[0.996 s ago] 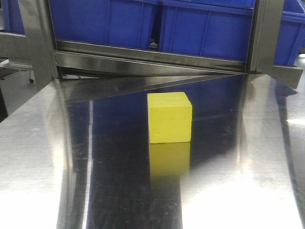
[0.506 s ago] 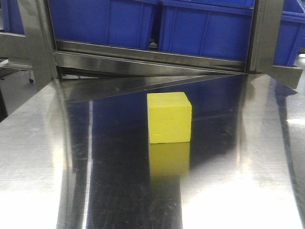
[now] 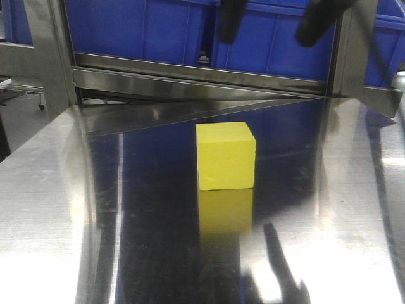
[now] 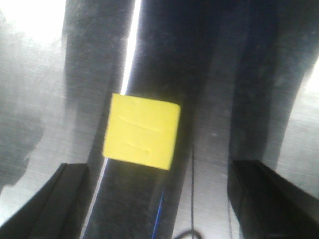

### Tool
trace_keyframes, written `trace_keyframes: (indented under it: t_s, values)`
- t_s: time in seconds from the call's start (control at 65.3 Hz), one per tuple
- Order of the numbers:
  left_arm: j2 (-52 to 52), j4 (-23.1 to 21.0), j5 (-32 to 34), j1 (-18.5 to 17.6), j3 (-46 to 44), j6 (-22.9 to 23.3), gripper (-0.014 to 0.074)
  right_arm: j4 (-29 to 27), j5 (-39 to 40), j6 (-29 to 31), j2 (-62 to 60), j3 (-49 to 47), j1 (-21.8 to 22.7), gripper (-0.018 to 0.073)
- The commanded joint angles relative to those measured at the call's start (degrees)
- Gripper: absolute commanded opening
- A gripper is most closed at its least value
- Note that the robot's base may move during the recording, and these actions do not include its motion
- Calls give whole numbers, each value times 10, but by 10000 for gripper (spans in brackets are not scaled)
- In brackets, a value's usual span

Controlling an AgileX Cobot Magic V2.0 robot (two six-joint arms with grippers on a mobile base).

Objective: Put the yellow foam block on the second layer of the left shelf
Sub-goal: 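Close the right gripper on the yellow foam cube and lift it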

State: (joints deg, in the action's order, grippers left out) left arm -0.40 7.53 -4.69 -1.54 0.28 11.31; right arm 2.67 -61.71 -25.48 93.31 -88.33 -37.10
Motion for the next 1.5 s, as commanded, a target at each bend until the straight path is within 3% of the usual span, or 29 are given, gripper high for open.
trace_keyframes:
  t_s: [0.0, 1.149, 1.256, 1.394, 1.486]
  values:
    - [5, -1, 50, -1, 15, 2, 137, 16, 5, -19, 11, -57, -17, 624]
    - [5, -1, 50, -1, 15, 2, 137, 36, 15, -47, 170, -53, -18, 618]
    - [5, -1, 50, -1, 15, 2, 137, 36, 18, -47, 170, -53, -18, 528]
    - [5, -1, 50, -1, 15, 2, 137, 36, 21, -47, 170, -53, -18, 317]
    - [5, -1, 50, -1, 15, 2, 137, 37, 24, -46, 165, -53, -15, 260]
